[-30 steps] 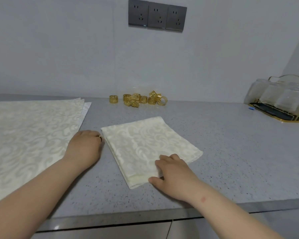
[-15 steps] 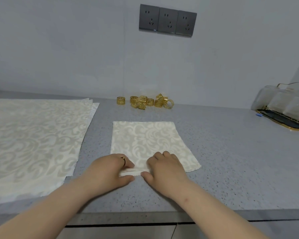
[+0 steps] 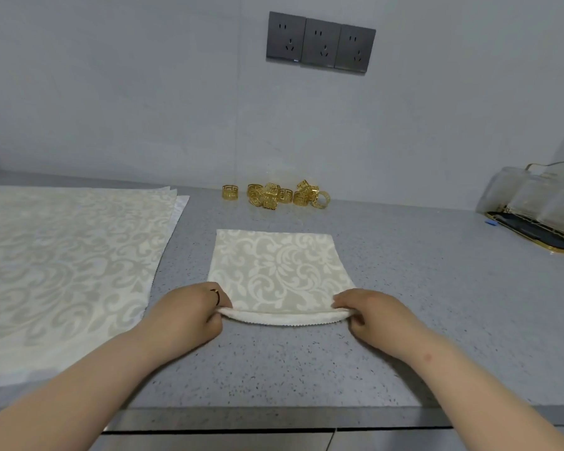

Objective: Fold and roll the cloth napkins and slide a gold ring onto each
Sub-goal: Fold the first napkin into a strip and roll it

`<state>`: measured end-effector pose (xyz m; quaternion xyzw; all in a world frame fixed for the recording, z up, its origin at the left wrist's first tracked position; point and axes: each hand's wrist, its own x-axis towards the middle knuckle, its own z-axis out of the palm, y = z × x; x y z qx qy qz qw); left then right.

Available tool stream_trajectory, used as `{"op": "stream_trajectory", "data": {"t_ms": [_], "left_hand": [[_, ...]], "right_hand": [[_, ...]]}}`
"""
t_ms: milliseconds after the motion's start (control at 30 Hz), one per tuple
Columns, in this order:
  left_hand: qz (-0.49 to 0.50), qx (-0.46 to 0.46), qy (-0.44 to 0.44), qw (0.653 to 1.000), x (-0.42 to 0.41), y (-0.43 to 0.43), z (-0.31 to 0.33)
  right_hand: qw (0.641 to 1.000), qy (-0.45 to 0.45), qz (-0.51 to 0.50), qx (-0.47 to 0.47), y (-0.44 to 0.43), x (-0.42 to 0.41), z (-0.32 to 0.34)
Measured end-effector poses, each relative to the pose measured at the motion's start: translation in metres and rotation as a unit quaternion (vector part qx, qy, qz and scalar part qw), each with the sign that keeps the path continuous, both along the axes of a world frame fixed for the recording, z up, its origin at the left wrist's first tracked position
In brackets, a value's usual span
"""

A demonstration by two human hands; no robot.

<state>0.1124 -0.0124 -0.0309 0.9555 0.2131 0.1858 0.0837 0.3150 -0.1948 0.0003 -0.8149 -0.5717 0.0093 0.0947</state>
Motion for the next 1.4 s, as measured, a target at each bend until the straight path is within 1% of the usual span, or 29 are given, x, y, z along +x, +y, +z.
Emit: {"op": "stream_trajectory", "data": {"t_ms": [100,200,300,367,467,533,600,633,700,733,800,867,933,1000,1067,1100,1167,1233,1333,1400], "left_hand": [[0.019,0.007,-0.025,0.999,-0.003,0.003,-0.003],[0.029,0.005,-0.034,0.999,-0.011,0.002,-0.007],[0.022,-0.024,-0.031,0.999,-0.026,-0.005,-0.001],[0.013,-0.056,-0.043,0.997,-0.033,-0.007,0.001],[0.021,-0.105,-0.075,0.991,-0.034,-0.009,0.004],[0.042,-0.132,-0.093,0.986,-0.029,-0.012,0.007],[0.065,-0.164,-0.101,0.979,-0.022,-0.010,0.010],[0.060,-0.187,-0.099,0.975,-0.021,-0.008,0.011],[0.032,-0.239,-0.088,0.966,-0.021,-0.006,0.013],[0.030,-0.258,-0.080,0.962,-0.021,-0.004,0.014],[0.035,-0.275,-0.078,0.958,-0.020,-0.003,0.013],[0.066,-0.282,-0.108,0.951,-0.013,0.003,0.014],[0.096,-0.264,-0.124,0.952,-0.008,0.010,0.010],[0.117,-0.256,-0.133,0.950,-0.002,0.013,0.008],[0.129,-0.246,-0.142,0.950,0.002,0.014,0.006],[0.136,-0.226,-0.140,0.954,0.002,0.014,0.004],[0.147,-0.153,-0.122,0.970,0.001,0.012,0.003],[0.135,-0.087,-0.100,0.982,0.000,0.010,0.003],[0.114,-0.039,-0.052,0.991,0.000,0.010,0.003],[0.081,0.006,-0.050,0.995,0.001,0.015,0.002]], "right_hand": [[0.999,-0.009,-0.023,0.027,0.002,0.002,-0.004],[0.998,-0.009,-0.024,0.048,-0.002,0.004,-0.010],[0.998,-0.004,-0.015,0.058,-0.011,0.004,-0.012],[0.997,0.016,-0.014,0.074,-0.017,0.004,-0.014],[0.991,0.091,-0.015,0.095,-0.019,0.005,-0.016],[0.978,0.165,-0.038,0.120,-0.018,0.008,-0.015],[0.950,0.262,-0.074,0.154,-0.014,0.013,-0.012],[0.934,0.302,-0.090,0.169,-0.013,0.016,-0.012],[0.910,0.351,-0.113,0.191,-0.009,0.021,-0.013],[0.905,0.360,-0.119,0.193,-0.006,0.022,-0.013],[0.909,0.354,-0.123,0.182,-0.001,0.022,-0.013],[0.922,0.325,-0.127,0.169,0.005,0.023,-0.014],[0.943,0.266,-0.128,0.156,0.010,0.021,-0.015],[0.965,0.182,-0.127,0.138,0.013,0.020,-0.017],[0.978,0.118,-0.125,0.122,0.016,0.020,-0.019],[0.981,0.097,-0.125,0.116,0.017,0.020,-0.019],[0.984,0.069,-0.128,0.098,0.020,0.018,-0.019],[0.987,0.046,-0.127,0.084,0.024,0.018,-0.021],[0.985,0.053,-0.139,0.086,0.028,0.021,-0.022],[0.983,0.058,-0.140,0.105,0.028,0.024,-0.025]]}}
